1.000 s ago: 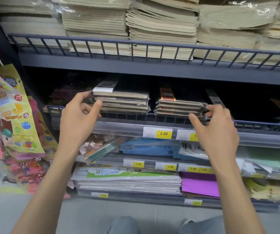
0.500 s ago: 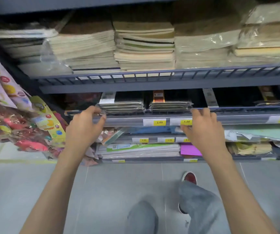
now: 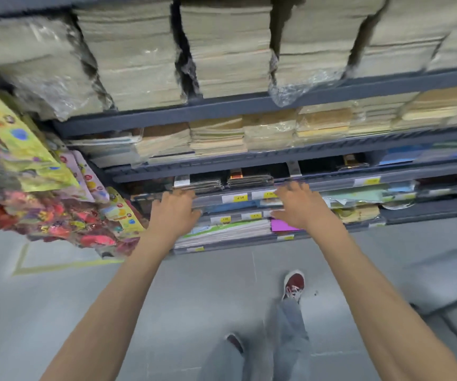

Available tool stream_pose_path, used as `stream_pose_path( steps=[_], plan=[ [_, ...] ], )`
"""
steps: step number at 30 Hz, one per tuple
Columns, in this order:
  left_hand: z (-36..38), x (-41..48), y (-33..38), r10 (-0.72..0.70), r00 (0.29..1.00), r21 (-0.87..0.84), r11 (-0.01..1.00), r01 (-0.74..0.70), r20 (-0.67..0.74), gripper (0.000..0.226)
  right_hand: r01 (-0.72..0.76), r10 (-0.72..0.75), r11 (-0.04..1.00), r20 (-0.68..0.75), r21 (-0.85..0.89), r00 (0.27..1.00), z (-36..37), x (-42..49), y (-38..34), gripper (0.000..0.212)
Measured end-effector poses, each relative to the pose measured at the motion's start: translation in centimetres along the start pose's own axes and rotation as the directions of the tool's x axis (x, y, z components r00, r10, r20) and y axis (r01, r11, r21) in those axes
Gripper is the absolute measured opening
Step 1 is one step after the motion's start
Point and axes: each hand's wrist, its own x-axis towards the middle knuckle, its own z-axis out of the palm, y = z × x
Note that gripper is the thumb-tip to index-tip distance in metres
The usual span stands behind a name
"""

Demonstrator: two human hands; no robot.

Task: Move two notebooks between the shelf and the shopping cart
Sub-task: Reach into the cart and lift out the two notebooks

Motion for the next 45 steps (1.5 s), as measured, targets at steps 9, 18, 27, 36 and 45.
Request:
stream_pose_path(
  steps=[9, 18, 27, 36, 45],
  plan=[
    [-7.1, -0.2, 9.5, 0.198, 0.978, 0.118, 0.972, -0.204, 0.059, 0.048, -0.076, 0.076, 0.997, 0.028, -0.012, 0.997, -5.8, -5.2, 5.5, 0.062],
    [-9.4, 2.2, 23.4, 0.394, 0.917, 0.223, 0.890, -0.397, 0.058, 0.047, -0.247, 0.247, 0.968, 0.002, 0.034, 0.969, -6.5, -8.4, 17.5, 0.062],
    [-9.3, 3.0, 39.3, 0.597, 0.797, 0.290, 0.750, -0.594, 0.088, 0.051, -0.447, 0.447, 0.881, 0.035, 0.156, 0.894, -5.4, -13.8, 30.3, 0.059],
    [-8.3, 3.3, 54.8, 0.777, 0.588, 0.347, 0.500, -0.793, 0.224, 0.048, -0.647, 0.651, 0.705, 0.094, 0.291, 0.753, -3.0, -18.8, 40.8, 0.061],
    [-5.7, 4.2, 71.7, 0.900, 0.318, 0.338, 0.212, -0.917, 0.298, 0.043, -0.828, 0.828, 0.406, 0.229, 0.386, 0.513, -0.1, -23.7, 50.8, 0.056]
  ],
)
